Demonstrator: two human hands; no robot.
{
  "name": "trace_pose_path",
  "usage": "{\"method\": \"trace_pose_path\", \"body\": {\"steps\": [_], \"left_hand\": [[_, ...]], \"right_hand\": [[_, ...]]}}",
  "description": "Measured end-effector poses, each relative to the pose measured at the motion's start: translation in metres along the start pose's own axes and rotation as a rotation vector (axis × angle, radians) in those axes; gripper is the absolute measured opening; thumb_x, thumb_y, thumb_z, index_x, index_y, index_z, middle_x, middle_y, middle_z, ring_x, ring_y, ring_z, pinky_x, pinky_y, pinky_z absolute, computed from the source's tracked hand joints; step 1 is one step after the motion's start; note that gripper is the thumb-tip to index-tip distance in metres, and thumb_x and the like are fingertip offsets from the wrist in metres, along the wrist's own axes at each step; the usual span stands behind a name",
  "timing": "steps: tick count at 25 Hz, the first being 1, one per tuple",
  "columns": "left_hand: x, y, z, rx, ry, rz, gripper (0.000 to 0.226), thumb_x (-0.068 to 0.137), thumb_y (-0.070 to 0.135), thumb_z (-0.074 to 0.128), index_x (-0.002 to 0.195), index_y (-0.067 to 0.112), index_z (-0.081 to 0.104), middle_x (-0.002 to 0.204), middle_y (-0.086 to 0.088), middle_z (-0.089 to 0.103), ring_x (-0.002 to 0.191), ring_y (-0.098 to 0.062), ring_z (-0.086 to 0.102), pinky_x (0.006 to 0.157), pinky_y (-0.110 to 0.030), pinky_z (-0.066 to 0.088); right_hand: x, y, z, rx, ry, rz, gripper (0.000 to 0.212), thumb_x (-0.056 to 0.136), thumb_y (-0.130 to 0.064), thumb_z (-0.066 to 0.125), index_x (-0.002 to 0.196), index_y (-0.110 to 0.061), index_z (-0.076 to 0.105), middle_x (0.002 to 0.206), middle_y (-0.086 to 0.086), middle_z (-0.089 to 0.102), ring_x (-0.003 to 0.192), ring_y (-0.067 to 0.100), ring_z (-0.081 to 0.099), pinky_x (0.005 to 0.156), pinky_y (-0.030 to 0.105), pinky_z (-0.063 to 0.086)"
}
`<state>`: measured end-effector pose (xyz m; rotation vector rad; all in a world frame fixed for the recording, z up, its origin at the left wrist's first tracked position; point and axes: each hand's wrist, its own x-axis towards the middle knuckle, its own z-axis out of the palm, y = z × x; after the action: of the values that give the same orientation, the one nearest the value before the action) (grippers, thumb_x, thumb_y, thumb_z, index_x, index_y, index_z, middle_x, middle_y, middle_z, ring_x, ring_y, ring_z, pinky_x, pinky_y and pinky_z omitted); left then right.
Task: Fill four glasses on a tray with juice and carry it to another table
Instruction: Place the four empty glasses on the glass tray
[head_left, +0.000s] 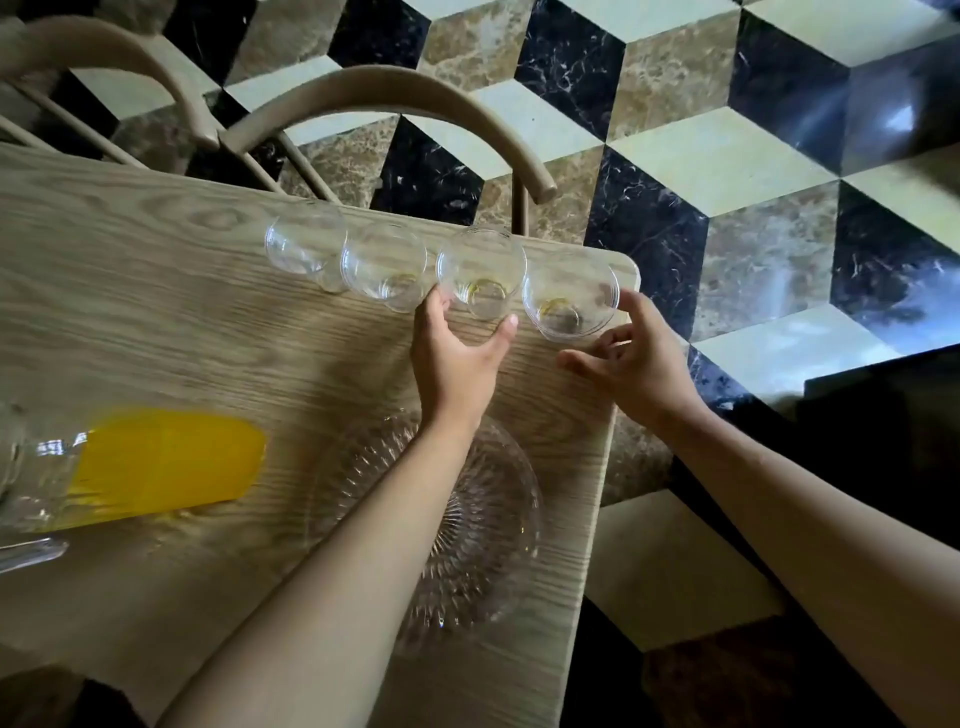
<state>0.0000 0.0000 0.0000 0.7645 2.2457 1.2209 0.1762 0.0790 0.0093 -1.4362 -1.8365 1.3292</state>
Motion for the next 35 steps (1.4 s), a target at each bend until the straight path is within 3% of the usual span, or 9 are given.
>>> {"method": "trace_pose_path", "body": {"steps": [2,5,7,11,17,21,29,31,35], "left_hand": [[0.005,0.001,0.005,-0.019,0.008,-0.013,0.086,0.078,0.036,0.092,0.148,0.010,0.050,0.146,-0.005,0.059,0.135,-0.015,0.055,0.116,-0.029,0.042],[0.009,0.000,0.012,-0.034,0.015,-0.041,0.087,0.076,0.036,0.094,0.146,0.009,0.051,0.139,-0.001,0.060,0.131,-0.012,0.055,0.111,-0.023,0.041],[0.011,-0.001,0.014,-0.050,0.040,-0.027,0.084,0.076,0.036,0.094,0.143,0.009,0.052,0.134,0.002,0.060,0.126,-0.012,0.057,0.107,-0.021,0.042],[0.015,-0.002,0.014,-0.088,0.050,0.007,0.080,0.077,0.038,0.093,0.140,0.007,0.054,0.144,-0.006,0.063,0.133,-0.015,0.059,0.114,-0.028,0.045],[0.014,0.001,0.009,-0.094,0.045,0.037,0.076,0.079,0.035,0.092,0.140,0.006,0.056,0.139,-0.010,0.066,0.131,-0.017,0.061,0.116,-0.033,0.048],[0.009,0.002,0.002,-0.082,0.022,0.043,0.078,0.079,0.037,0.092,0.141,0.006,0.055,0.138,-0.010,0.066,0.130,-0.018,0.062,0.114,-0.033,0.050],[-0.025,0.003,-0.050,-0.080,0.003,0.112,0.075,0.079,0.032,0.093,0.138,0.004,0.056,0.130,0.004,0.060,0.118,-0.008,0.061,0.107,-0.017,0.049],[-0.038,0.002,-0.071,-0.083,-0.013,0.116,0.074,0.079,0.030,0.093,0.138,0.003,0.056,0.128,0.003,0.061,0.116,-0.004,0.060,0.104,-0.012,0.048],[-0.068,-0.011,-0.113,-0.106,-0.051,0.120,0.084,0.074,0.043,0.090,0.139,0.001,0.056,0.126,-0.002,0.064,0.113,-0.012,0.064,0.104,-0.017,0.052]], "right_hand": [[0.004,-0.002,0.001,-0.015,-0.020,0.004,0.080,0.068,-0.021,0.094,0.136,-0.024,0.053,0.082,-0.010,0.059,0.065,-0.002,0.055,0.062,0.024,0.054],[0.007,0.000,0.006,0.003,-0.022,0.025,0.083,0.068,-0.023,0.094,0.139,-0.025,0.051,0.078,-0.008,0.060,0.064,-0.001,0.055,0.061,0.019,0.052],[0.008,0.000,0.008,0.018,-0.013,0.017,0.083,0.068,-0.024,0.094,0.139,-0.025,0.051,0.081,0.002,0.065,0.068,0.007,0.059,0.067,0.027,0.056],[0.010,0.002,0.007,0.084,-0.008,0.018,0.078,0.069,-0.025,0.093,0.136,-0.023,0.054,0.100,0.015,0.072,0.075,0.030,0.069,0.076,0.050,0.060],[0.008,0.004,0.007,0.100,-0.024,0.022,0.075,0.073,-0.024,0.091,0.139,-0.022,0.054,0.096,-0.011,0.068,0.071,0.021,0.068,0.076,0.056,0.060],[0.002,0.003,0.006,0.113,-0.006,0.000,0.074,0.073,-0.025,0.091,0.137,-0.022,0.054,0.118,-0.011,0.067,0.076,0.035,0.070,0.073,0.058,0.060],[-0.044,-0.023,0.010,0.147,0.104,0.008,0.071,0.074,-0.026,0.090,0.135,-0.021,0.056,0.124,-0.008,0.064,0.067,0.017,0.062,0.072,0.052,0.061],[-0.064,-0.033,0.015,0.117,0.120,-0.001,0.072,0.073,-0.029,0.090,0.136,-0.021,0.056,0.127,-0.006,0.064,0.068,0.017,0.064,0.073,0.046,0.062],[-0.108,-0.044,0.034,0.128,0.129,-0.016,0.073,0.074,-0.023,0.091,0.137,-0.016,0.055,0.128,-0.001,0.063,0.070,0.016,0.064,0.068,0.031,0.057]]}}
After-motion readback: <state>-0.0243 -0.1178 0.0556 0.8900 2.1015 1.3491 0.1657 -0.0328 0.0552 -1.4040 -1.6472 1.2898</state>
